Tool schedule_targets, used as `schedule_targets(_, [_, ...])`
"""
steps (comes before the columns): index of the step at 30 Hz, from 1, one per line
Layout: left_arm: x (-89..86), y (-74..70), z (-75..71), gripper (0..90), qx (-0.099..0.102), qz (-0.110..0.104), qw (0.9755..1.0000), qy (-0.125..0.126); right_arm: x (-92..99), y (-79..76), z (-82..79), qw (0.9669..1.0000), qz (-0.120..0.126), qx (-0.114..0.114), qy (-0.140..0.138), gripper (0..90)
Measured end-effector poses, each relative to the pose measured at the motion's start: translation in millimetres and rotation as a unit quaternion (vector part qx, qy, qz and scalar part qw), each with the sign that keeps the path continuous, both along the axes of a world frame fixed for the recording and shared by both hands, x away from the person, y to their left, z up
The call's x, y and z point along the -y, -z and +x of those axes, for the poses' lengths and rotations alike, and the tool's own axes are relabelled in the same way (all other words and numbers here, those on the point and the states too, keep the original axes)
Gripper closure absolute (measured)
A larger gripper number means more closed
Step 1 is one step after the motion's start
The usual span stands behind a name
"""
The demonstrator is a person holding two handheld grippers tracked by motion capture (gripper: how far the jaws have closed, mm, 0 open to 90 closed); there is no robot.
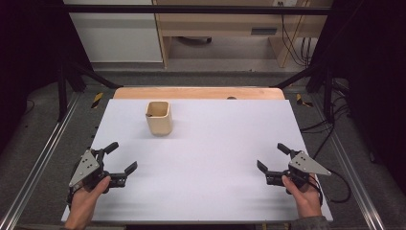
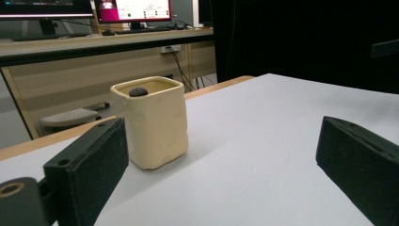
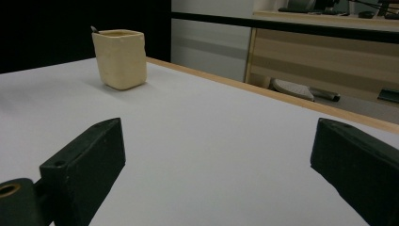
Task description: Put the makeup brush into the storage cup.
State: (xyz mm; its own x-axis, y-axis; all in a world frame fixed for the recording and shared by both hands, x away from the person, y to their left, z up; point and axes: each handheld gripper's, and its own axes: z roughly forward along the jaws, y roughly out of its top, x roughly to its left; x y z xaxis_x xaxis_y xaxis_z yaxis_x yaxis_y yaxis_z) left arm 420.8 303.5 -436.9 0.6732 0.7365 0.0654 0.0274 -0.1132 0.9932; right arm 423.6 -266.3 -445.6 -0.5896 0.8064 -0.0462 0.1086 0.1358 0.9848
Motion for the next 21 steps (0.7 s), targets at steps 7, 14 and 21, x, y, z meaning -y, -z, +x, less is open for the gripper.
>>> schedule_targets(7, [1.4, 2.5, -1.8, 1.6, -0.001, 0.002, 1.0, 0.006, -0.9, 0.4, 0.1, 1.0, -0.002, -0.002, -0.002, 4.1])
schedule_targets(14, [4.3, 4.1, -2.8, 0.8, -0.001, 0.008, 0.9998, 0.017, -1.5, 0.7, 0.0, 1.0, -0.002, -0.003, -0.002, 4.0])
schedule_targets(21, [4.9, 8.6, -5.3, 0.7, -0.005, 0.013, 0.9998, 0.015, -2.7, 1.4, 0.5, 1.0, -0.006, -0.004, -0.004, 3.9])
